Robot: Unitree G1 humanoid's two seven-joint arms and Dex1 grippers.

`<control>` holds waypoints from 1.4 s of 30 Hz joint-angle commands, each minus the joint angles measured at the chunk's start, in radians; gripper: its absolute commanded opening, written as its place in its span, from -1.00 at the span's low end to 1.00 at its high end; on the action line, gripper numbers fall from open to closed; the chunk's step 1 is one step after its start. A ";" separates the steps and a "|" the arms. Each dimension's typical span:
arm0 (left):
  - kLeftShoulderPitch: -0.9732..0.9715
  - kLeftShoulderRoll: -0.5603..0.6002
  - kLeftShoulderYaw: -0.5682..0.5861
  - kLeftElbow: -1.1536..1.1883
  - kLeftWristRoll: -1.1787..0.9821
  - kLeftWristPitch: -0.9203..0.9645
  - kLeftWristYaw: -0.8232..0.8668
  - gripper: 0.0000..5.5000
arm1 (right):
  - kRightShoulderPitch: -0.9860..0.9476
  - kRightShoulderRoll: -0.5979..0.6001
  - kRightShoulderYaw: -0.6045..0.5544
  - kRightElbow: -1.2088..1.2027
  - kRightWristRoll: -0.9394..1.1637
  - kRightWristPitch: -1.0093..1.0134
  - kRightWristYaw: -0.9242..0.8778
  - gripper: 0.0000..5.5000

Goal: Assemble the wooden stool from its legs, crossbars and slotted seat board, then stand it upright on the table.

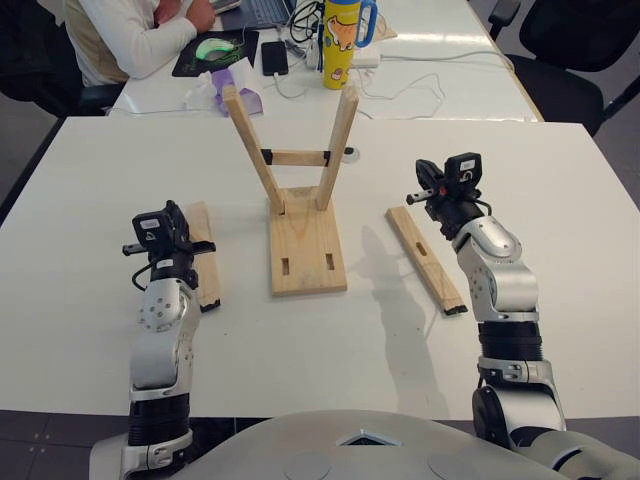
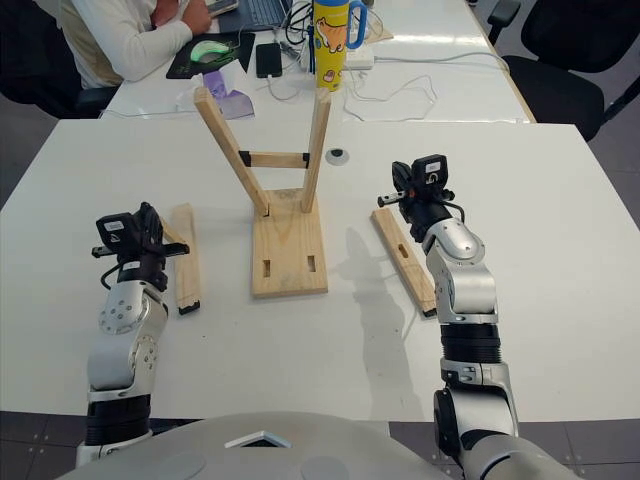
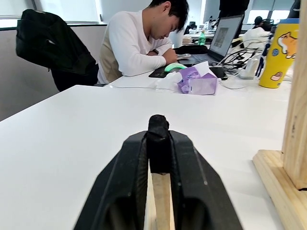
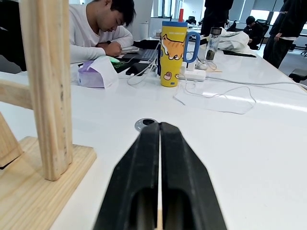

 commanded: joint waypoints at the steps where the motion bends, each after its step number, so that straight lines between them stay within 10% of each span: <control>1: 0.114 -0.017 0.001 0.142 -0.033 0.009 -0.083 -0.83 | -0.004 -0.001 -0.008 -0.003 -0.001 -0.002 -0.004 -1.00; 42: -0.262 0.166 0.130 -0.259 -0.007 0.173 -0.197 -0.53 | -0.002 0.018 -0.013 -0.008 0.001 -0.001 -0.020 -1.00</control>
